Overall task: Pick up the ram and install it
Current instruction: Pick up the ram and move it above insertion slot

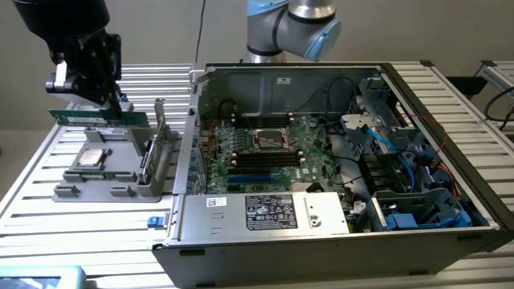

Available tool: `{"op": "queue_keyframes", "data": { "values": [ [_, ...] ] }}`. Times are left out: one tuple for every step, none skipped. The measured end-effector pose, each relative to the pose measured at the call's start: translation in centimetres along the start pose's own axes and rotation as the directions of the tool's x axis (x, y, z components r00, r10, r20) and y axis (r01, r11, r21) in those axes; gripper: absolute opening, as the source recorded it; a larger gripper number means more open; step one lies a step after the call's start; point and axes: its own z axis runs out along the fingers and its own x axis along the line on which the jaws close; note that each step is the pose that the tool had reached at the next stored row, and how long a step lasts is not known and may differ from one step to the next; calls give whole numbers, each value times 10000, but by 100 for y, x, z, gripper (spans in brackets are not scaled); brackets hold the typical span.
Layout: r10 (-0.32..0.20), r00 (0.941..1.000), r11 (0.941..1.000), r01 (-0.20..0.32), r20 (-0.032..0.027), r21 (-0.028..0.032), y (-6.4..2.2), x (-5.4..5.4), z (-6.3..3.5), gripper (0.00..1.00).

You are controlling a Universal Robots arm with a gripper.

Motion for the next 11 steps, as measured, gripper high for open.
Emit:
{"op": "queue_keyframes", "data": {
  "values": [
    [0, 10000, 10000, 0, 0, -4, -46, -2, -41, 13],
    [1, 10000, 10000, -1, -1, -10, -90, -5, -81, 13],
    [0, 10000, 10000, 0, -1, -15, -133, -8, -119, 13],
    [0, 10000, 10000, 0, -2, -23, -177, -11, -156, 13],
    [-1, 10000, 10000, 1, -3, -29, -221, -14, -188, 13],
    [-1, 10000, 10000, 1, -2, -31, -263, -18, -209, 13],
    [0, 10000, 10000, 0, -3, -35, -308, -21, -226, 13],
    [0, 10000, 10000, 0, -3, -39, -354, -25, -236, 13],
    [0, 10000, 10000, 0, -4, -41, -399, -29, -243, 13],
    [-1, 10000, 10000, 1, -4, -47, -444, -33, -249, 13],
    [0, 10000, 10000, 0, -4, -51, -488, -37, -254, 13]
  ]
}}
